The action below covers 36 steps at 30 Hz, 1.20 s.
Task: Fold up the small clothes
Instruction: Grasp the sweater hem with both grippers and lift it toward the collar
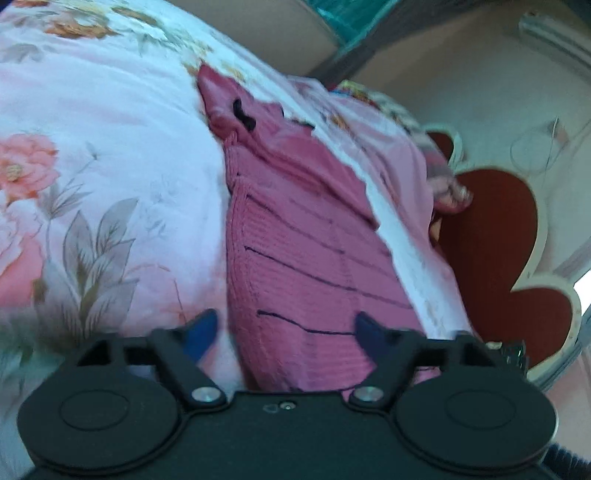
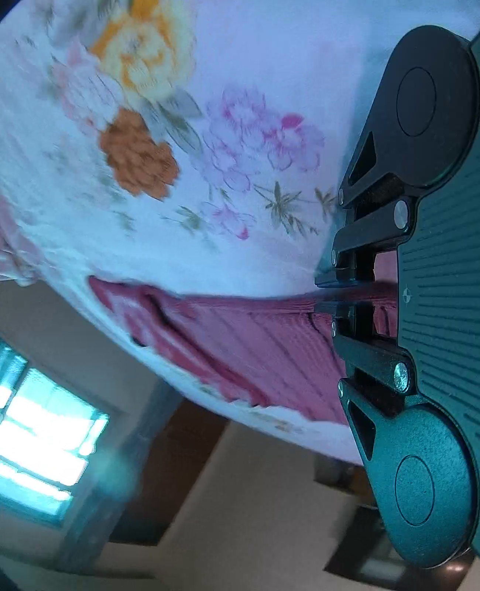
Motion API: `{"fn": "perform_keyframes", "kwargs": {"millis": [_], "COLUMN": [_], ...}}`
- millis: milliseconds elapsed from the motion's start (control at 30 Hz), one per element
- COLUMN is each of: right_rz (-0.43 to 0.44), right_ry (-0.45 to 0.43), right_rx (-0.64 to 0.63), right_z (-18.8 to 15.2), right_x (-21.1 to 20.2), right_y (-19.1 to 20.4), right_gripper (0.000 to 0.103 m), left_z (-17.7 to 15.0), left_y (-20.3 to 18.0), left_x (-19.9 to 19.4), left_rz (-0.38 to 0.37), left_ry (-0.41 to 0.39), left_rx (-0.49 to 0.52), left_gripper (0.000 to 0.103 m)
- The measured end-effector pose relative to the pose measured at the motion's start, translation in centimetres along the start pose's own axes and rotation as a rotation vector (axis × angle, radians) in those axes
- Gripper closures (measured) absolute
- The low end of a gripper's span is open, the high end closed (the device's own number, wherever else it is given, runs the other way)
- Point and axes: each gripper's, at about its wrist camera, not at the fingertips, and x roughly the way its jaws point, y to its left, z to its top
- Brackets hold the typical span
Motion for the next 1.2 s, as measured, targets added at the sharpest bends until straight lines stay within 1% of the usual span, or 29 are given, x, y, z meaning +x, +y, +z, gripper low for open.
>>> {"fn": "perform_keyframes", "kwargs": {"millis": [33,67,100,133,167,200,233,267,300,333,367,400,467,533,567,600,633,700,767,833,900,933,967,1000,1067,1133,1200], "right_rz": [0.006,0.019,0.029,0.03,0.027,0.023,0.024,0.029,0.034,0.058,0.082,0.086,0.067,0.083,0.093,0.1,0.099,0.115,0.141,0.154,0.172,0.161,0.147,0.14,0.158,0.208,0.258], "right_ry": [0.01,0.022,0.033,0.041,0.043,0.038,0.032,0.034,0.034,0.025,0.015,0.012,0.028,0.044,0.053,0.068,0.084,0.118,0.158,0.177,0.185,0.19,0.192,0.199,0.199,0.169,0.121], "right_rx": [-0.01,-0.011,-0.014,-0.029,-0.041,-0.034,-0.031,-0.042,-0.048,-0.043,-0.041,-0.05,-0.063,-0.051,-0.046,-0.041,-0.039,-0.038,-0.043,-0.059,-0.07,-0.077,-0.078,-0.084,-0.107,-0.105,-0.119], "right_z": [0.1,0.1,0.1,0.1,0.1,0.1,-0.1,-0.3,-0.4,-0.5,-0.6,-0.6,-0.6,-0.2,0.0,0.2,0.4,0.7,0.8,0.9,1.2,1.3,1.3,1.3,1.2,1.7,2.8], "right_x": [0.3,0.4,0.5,0.7,0.6,0.5,0.3,0.3,0.1,-0.3,-0.5,-0.4,0.0,0.0,-0.1,-0.3,-0.5,0.0,0.9,1.7,2.4,2.7,3.0,3.3,3.1,2.5,1.7], "right_y": [0.0,-0.1,-0.1,0.1,0.2,0.1,0.0,0.1,0.3,0.4,0.6,0.9,1.3,1.2,0.9,0.5,0.2,-0.2,-0.1,0.2,0.4,0.3,0.2,0.1,0.4,1.1,2.4], "right_gripper": [0.096,0.096,0.096,0.096,0.095,0.095,0.089,0.082,0.077,0.056,0.043,0.043,0.043,0.043,0.045,0.049,0.056,0.057,0.057,0.057,0.063,0.077,0.095,0.097,0.098,0.098,0.098], "left_z": [0.0,0.0,-0.3,-0.6,-0.8,-1.0,-1.2,-1.4,-1.5,-1.7,-1.8,-1.9,-1.7,-1.6,-1.5,-1.5,-1.6,-1.8,-1.6,-1.3,-1.1,-1.0,-1.0,-0.9,-0.9,-0.5,0.7], "left_y": [0.2,0.6,0.8,0.8,0.8,0.9,0.9,0.8,0.6,0.4,0.1,-0.2,-0.7,-0.4,-0.1,0.2,0.6,1.1,1.7,2.0,1.9,1.8,1.6,1.4,1.2,1.0,0.6], "left_x": [0.4,0.7,0.7,0.5,0.3,0.2,0.0,-0.1,-0.2,-0.3,-0.2,-0.1,0.3,0.3,0.2,0.1,0.1,0.7,1.3,2.2,2.9,3.0,3.1,3.1,2.7,1.8,1.0], "left_rz": [-0.012,-0.023,-0.026,-0.04,-0.051,-0.06,-0.065,-0.068,-0.072,-0.081,-0.093,-0.095,-0.083,-0.102,-0.111,-0.123,-0.141,-0.138,-0.165,-0.172,-0.171,-0.169,-0.166,-0.167,-0.181,-0.232,-0.281], "left_ry": [0.027,0.061,0.086,0.097,0.109,0.114,0.116,0.115,0.113,0.109,0.104,0.099,0.097,0.094,0.094,0.103,0.122,0.157,0.16,0.16,0.168,0.169,0.165,0.159,0.131,0.068,0.006], "left_rx": [-0.009,-0.016,-0.01,0.007,0.012,0.008,0.007,0.013,0.022,0.026,0.029,0.032,0.041,0.012,0.002,-0.005,-0.013,-0.012,-0.049,-0.068,-0.063,-0.053,-0.04,-0.025,-0.013,-0.031,-0.035], "left_gripper": [0.07,0.079,0.084,0.084,0.08,0.079,0.076,0.074,0.069,0.059,0.055,0.05,0.049,0.054,0.057,0.069,0.082,0.087,0.088,0.093,0.092,0.093,0.093,0.096,0.096,0.096,0.096]}}
